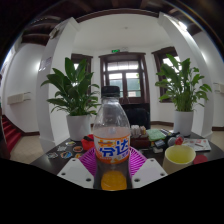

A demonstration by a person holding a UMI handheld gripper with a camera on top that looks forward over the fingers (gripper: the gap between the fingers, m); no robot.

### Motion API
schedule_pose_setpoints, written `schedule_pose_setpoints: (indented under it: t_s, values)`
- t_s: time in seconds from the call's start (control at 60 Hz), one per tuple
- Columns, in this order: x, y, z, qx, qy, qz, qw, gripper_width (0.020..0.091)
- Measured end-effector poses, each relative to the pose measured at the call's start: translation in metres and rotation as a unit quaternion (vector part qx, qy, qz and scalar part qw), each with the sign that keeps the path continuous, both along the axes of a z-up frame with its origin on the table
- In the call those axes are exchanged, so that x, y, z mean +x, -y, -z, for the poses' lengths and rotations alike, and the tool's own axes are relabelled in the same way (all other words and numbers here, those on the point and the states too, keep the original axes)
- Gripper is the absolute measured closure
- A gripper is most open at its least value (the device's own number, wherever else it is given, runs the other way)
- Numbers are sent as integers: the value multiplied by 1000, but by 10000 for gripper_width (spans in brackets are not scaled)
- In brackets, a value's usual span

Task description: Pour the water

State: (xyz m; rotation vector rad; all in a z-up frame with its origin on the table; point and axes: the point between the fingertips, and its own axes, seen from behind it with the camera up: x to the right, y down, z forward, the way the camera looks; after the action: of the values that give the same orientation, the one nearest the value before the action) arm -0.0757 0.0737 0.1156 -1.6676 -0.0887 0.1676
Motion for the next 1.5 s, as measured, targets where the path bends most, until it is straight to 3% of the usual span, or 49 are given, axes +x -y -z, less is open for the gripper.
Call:
schedule_pose_setpoints:
  t_s: [0.2, 0.383, 0.717, 0.917, 1.0, 1.3, 1.4, 1.5]
  values:
    - [-13, -18, 3, -22, -48, 21, 998, 729]
    - [-4, -12, -19, -29, -297, 37, 954, 729]
    - [33, 1, -45, -22, -709, 90, 699, 730]
    - [32, 9, -74, 8, -830, 77, 553, 730]
    - [29, 21, -76, 15, -851, 73, 519, 729]
    - [6, 37, -57, -18, -826, 77, 559, 731]
    - [-18, 43, -66, -37, -768, 58, 636, 731]
    - [-37, 47, -74, -60, -654, 46, 753, 728]
